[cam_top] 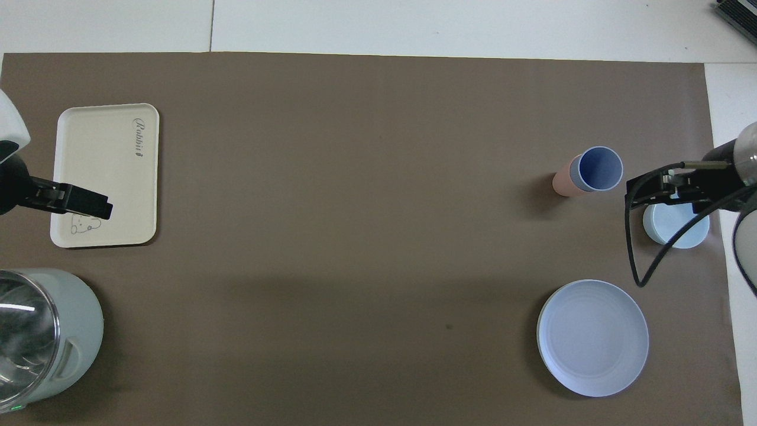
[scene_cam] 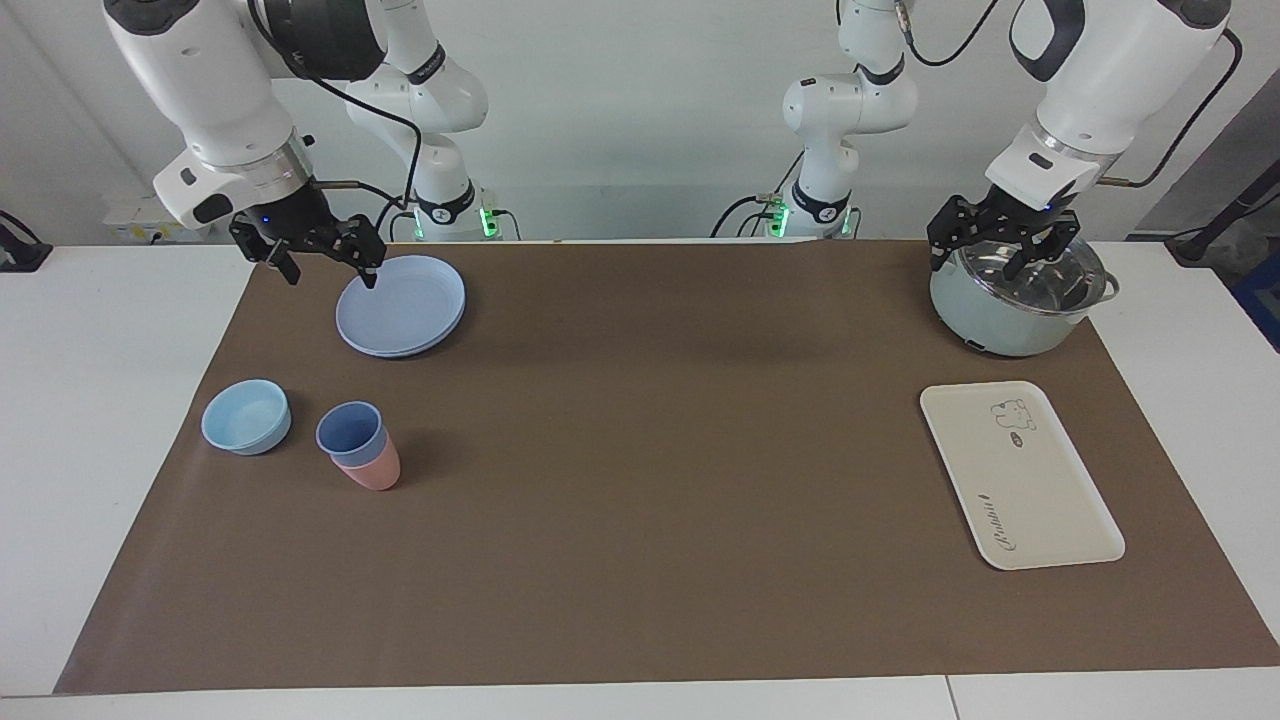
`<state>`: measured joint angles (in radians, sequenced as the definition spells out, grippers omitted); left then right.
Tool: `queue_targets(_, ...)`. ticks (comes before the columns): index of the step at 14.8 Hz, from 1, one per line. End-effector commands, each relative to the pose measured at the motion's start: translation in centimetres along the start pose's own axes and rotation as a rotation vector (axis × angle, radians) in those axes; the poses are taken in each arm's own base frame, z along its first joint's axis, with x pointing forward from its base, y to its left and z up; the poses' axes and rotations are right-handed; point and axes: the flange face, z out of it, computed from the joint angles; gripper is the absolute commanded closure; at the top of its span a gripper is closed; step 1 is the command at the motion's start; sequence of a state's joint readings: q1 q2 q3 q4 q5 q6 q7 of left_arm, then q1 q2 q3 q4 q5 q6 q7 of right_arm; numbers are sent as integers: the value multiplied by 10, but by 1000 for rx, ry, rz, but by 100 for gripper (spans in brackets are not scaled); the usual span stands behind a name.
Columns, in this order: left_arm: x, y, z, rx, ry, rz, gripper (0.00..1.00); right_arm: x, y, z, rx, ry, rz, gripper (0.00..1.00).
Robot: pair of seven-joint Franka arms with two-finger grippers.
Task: Place cup on tray
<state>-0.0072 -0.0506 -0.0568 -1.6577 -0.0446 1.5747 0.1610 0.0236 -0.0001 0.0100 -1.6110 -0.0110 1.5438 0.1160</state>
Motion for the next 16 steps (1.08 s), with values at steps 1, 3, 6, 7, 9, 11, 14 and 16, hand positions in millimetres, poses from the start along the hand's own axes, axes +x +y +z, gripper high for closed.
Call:
queue_targets(1,-8,2,-1,1,-5,-9,0,-8,2,0,25,-5,-13,0)
queue_targets(3,-8,2,0,3,-16,-7,0,-8,3,-1,26,-3,-9,0)
queue_targets(6,-7,1,-3,22,-5,-7,0,-9,0,0,24,-11,-16,0)
queue_targets(7,-7,0,-3,22,-2,-12,0,-10,2,0,23,-17,-13,0)
queue_targets(9,-9,0,-2,19,-9,-13,0,-8,1,0,25,-3,-2,8)
queue_targets(11,-9,-1,-3,21,-11,-15,0,2,5,1,31,17,49,19)
queue_targets(14,-10,-3,-4,20,-12,-18,0,31,17,3,59,65,208,16)
queue_targets(16,-13,-2,-5,20,-29,-12,0,56,22,8,72,81,313,14)
